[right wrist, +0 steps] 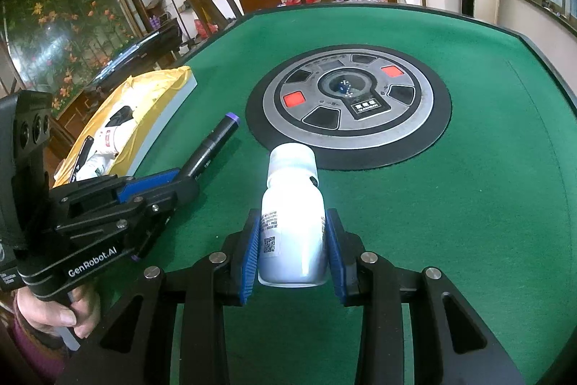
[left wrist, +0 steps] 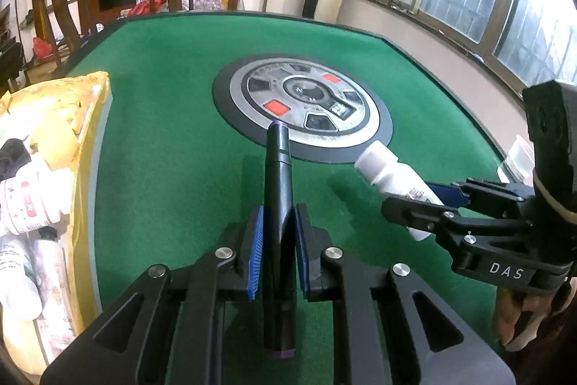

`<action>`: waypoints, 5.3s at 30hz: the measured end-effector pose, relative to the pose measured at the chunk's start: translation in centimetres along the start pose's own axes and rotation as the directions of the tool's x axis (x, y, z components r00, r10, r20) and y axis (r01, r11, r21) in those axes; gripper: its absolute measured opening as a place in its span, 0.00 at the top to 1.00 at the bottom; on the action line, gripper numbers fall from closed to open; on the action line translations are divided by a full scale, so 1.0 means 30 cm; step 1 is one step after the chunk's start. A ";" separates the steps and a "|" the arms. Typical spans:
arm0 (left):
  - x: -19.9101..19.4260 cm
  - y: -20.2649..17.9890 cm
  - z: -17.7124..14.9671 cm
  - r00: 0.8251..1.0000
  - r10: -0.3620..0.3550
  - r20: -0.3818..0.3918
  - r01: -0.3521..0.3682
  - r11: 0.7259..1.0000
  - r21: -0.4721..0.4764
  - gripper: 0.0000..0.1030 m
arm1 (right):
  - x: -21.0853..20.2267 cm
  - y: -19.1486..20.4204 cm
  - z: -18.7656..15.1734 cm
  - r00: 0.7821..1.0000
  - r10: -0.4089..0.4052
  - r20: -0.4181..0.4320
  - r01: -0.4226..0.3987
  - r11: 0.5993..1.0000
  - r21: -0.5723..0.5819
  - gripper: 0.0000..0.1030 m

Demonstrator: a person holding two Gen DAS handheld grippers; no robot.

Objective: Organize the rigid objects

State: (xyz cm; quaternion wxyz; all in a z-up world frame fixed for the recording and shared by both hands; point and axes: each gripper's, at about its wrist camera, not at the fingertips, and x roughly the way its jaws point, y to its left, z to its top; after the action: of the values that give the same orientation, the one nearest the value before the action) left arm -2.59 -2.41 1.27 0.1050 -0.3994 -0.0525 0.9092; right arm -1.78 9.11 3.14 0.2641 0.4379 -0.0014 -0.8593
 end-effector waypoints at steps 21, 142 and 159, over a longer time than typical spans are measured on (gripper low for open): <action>-0.013 0.013 0.008 0.999 -0.020 0.043 0.021 0.999 -0.028 0.87 | 0.000 -0.021 0.003 0.999 0.033 0.027 -0.034 0.998 0.058 0.71; -0.364 0.554 -0.125 0.911 0.395 0.118 -0.364 0.905 -0.218 0.57 | 0.292 0.853 0.239 0.983 0.184 0.002 -0.180 0.965 -0.189 0.31; -0.456 0.375 -0.164 0.828 0.497 0.259 -0.457 0.866 -0.201 0.18 | 0.018 0.623 0.065 0.955 0.179 0.236 -0.130 0.970 -0.208 0.01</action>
State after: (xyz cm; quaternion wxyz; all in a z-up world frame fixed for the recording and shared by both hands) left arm 8.37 -16.48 5.69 -0.1612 -0.2622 -0.0256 0.9511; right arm 4.95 -7.68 8.31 0.3689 0.2960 0.0124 -0.8810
